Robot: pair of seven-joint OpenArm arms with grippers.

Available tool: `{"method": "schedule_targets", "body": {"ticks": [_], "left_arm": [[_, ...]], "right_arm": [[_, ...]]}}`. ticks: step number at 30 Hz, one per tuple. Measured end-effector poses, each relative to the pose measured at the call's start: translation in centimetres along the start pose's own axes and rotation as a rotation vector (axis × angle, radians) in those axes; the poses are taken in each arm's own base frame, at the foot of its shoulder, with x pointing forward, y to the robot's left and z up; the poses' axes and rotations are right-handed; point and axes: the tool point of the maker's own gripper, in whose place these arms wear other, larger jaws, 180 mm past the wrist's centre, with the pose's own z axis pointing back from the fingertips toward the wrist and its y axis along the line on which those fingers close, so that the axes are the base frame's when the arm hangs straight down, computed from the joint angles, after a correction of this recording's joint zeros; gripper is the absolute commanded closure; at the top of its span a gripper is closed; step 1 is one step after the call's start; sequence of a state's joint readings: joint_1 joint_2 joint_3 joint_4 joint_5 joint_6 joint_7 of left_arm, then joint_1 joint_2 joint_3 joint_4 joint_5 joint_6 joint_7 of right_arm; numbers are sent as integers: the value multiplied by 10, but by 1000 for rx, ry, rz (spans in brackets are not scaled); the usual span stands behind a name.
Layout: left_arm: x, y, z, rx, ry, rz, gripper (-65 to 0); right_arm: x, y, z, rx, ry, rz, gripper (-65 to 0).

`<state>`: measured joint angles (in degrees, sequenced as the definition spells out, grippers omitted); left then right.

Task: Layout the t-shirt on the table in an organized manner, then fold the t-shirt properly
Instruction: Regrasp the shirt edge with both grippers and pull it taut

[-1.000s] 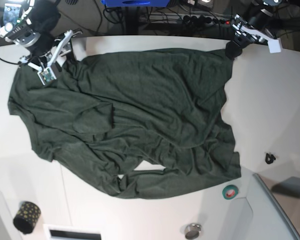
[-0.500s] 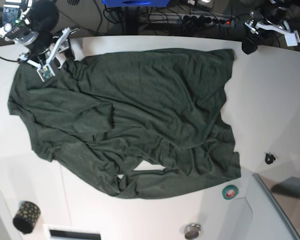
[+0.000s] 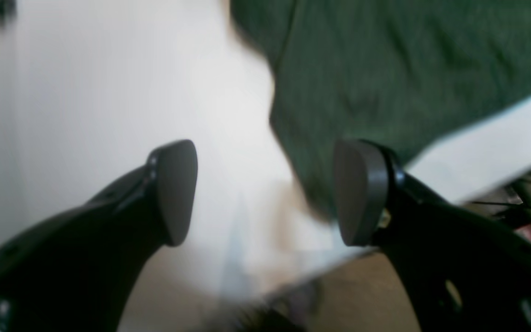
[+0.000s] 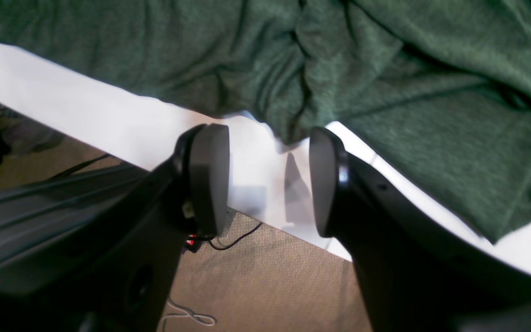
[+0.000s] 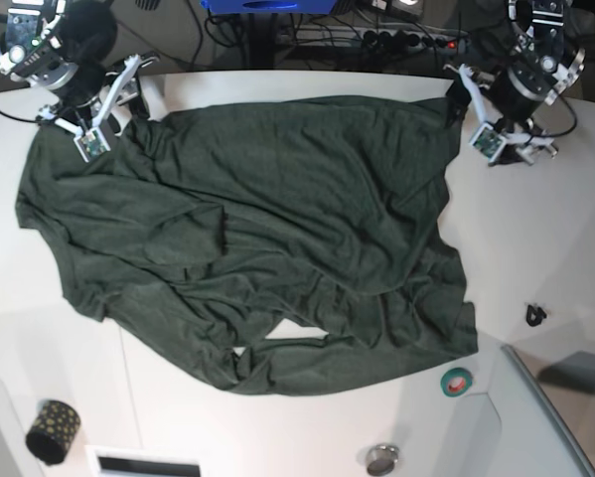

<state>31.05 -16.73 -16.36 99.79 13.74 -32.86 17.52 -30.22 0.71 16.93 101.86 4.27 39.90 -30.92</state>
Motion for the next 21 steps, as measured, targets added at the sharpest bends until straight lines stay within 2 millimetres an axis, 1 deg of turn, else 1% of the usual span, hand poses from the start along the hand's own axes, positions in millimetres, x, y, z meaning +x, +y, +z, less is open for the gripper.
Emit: {"method": "schedule_targets", "body": {"ticks": [1,3,6,8,10,12,15,18,21], "left_arm": [[3,-4,-2,-18,6,-22,-429],[-6,-12,-8,-59,104,-100,-429],[-1,-26,-14,-167,134,-224,-429],[1,-31,-16,-194,143,-252,-421],[0,-33,-15,-200,145,-254,-387],[-3,-34,-14,-211,160,-262,-336],[0,-23,-16,-200,160,-303,-286],[1,-18,-16,-188,160,-316,-303],[-4,-23,-14,-217,172,-352,-355]], "right_arm": [[0,0,0,0,3,2,-258],[0,0,0,0,2,1,-258],[-1,0,0,0,3,1,-258],[0,1,0,1,1,-1,-258],[-1,0,0,0,2,0,-258],[-1,-1,0,-2,3,0,-258],[-1,0,0,-1,2,-1,-258],[-1,0,0,-1,2,-2,-258],[0,0,0,1,1,-1,-258]]}}
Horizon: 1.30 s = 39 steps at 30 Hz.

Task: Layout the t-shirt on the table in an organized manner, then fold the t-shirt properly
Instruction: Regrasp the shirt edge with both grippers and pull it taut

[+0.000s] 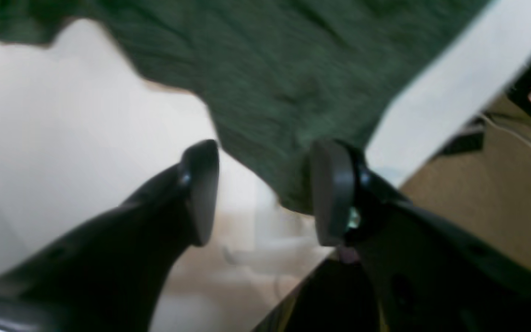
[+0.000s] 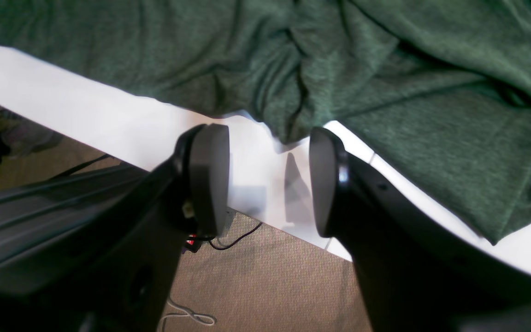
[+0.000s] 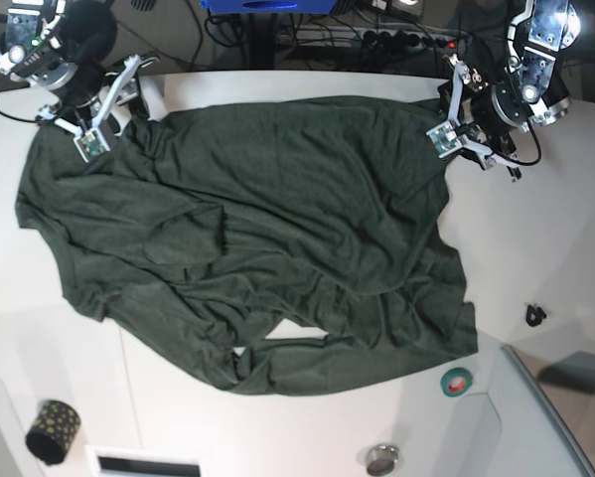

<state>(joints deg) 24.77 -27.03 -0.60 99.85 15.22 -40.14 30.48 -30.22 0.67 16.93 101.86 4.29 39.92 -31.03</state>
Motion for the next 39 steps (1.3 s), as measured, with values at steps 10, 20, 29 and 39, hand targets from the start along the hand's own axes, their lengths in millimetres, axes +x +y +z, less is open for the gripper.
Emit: {"method": "schedule_targets", "body": {"ticks": [10,20,29,39], "left_arm": [[1,-22,-4,-85,8,-101,-425],[-15,-6,-22,-81,62,-64,-418],[5,-30,-34,-160,18,-130,-415],[3,-33,-35,-169,25,-132,-186]], "right_arm": [[5,-2,-1,-3,-11,3,-258],[6,4,-3,2,-18,-18,-258],[12,8,-6,7,-36,-35,-258],[18,6,-7,4,-47,-31,-258]]}}
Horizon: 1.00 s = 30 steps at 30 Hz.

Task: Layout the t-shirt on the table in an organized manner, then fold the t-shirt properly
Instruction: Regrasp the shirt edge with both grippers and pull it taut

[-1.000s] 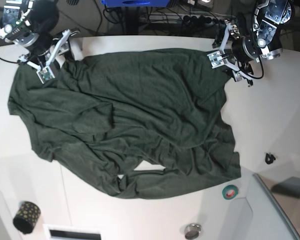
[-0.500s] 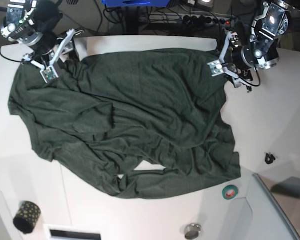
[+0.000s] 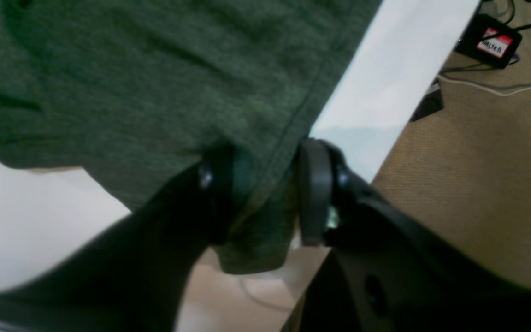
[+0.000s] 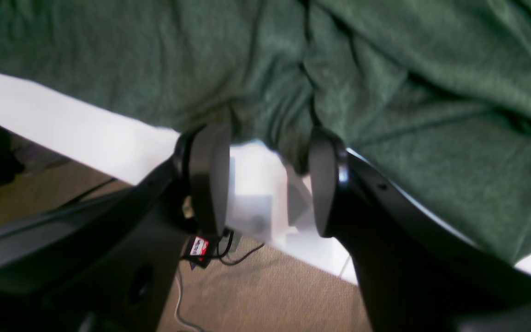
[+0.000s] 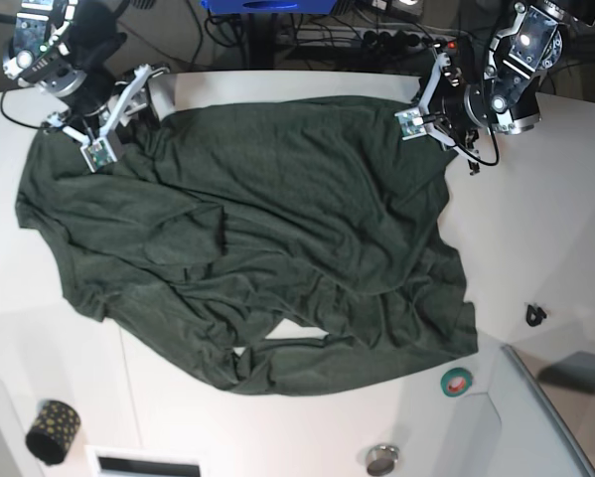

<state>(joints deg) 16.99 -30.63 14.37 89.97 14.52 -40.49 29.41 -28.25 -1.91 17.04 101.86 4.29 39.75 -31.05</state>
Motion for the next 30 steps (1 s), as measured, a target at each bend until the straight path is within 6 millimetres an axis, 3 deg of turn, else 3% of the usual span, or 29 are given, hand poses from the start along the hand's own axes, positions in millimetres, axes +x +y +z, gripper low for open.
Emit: {"method": "schedule_targets", "body": {"ticks": [8,13,20,25,30], "left_arm": [[-2,2,0,6,4,4,-176],[-9,4,2,8,26,-8,0],[-12,6,3,14,40,-10,0],[-24,22,7,101,152,-140,0],[9,43,24,207,106,-220,0]], "right_arm": [[-1,0,0,0,1,0,-258],[-1,0,0,0,2,0,-258],[-1,0,0,0,2,0,-258],[3,2,-2,5,-4,4,-258],[14,-6,-7,-7,20,21,-258]]}}
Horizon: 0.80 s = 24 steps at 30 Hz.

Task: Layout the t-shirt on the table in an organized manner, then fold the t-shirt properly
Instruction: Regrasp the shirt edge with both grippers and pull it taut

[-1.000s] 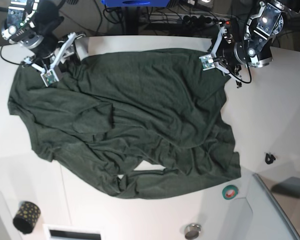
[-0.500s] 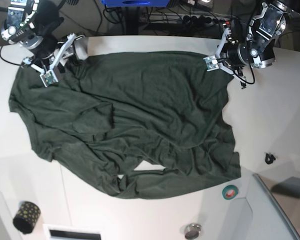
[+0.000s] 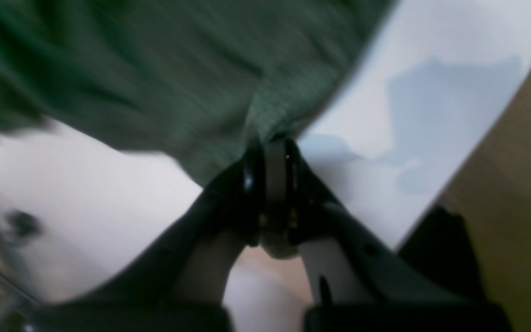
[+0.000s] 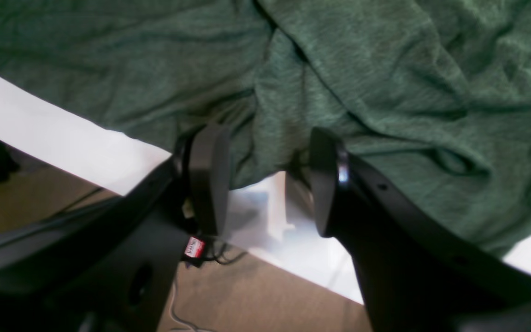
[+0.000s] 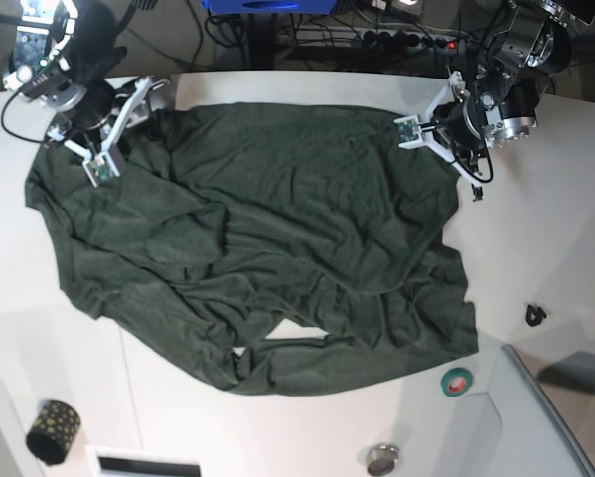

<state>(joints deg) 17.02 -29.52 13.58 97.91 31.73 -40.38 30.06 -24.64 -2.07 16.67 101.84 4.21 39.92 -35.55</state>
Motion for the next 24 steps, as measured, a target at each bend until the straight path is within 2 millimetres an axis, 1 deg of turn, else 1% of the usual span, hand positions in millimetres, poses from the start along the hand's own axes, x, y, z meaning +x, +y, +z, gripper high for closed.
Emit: {"method": "schedule_targets", "body": {"ticks": [3,5,7,8,11,12,14,20,24], "left_arm": [[5,24,15,79,-20,10,0],[8,40,26,135,-21,6,0],[14,37,32,154,-39,-8,0],[13,29,34,148,-25,-26,0],[1,-13,33,67,41,-99,0],[-1,-22,33,55,50,-113,0],[-8,-32,34,44,84,-137,0],[-15,-62,35,-21,101,-148,0],[-29,-67,26,-48,139,-141,0]], "right_arm": [[9,-7,-10,1,4,-2,-258],[7,-11,-22,13,31,-24,-258],[-4,-16,-32,26,77,-36,-258],[-7,-17,-35,30,91,-42,-258],[-21,-20,-45,41,141,-71,-258],[-23,-19,-48,48,145,-80,-258],[-20,-17,-52,62,132,-90,-258],[-16,-16,-59,81,116,-108,-258],[-11,-18,-61,81,109,-107,-258]]}}
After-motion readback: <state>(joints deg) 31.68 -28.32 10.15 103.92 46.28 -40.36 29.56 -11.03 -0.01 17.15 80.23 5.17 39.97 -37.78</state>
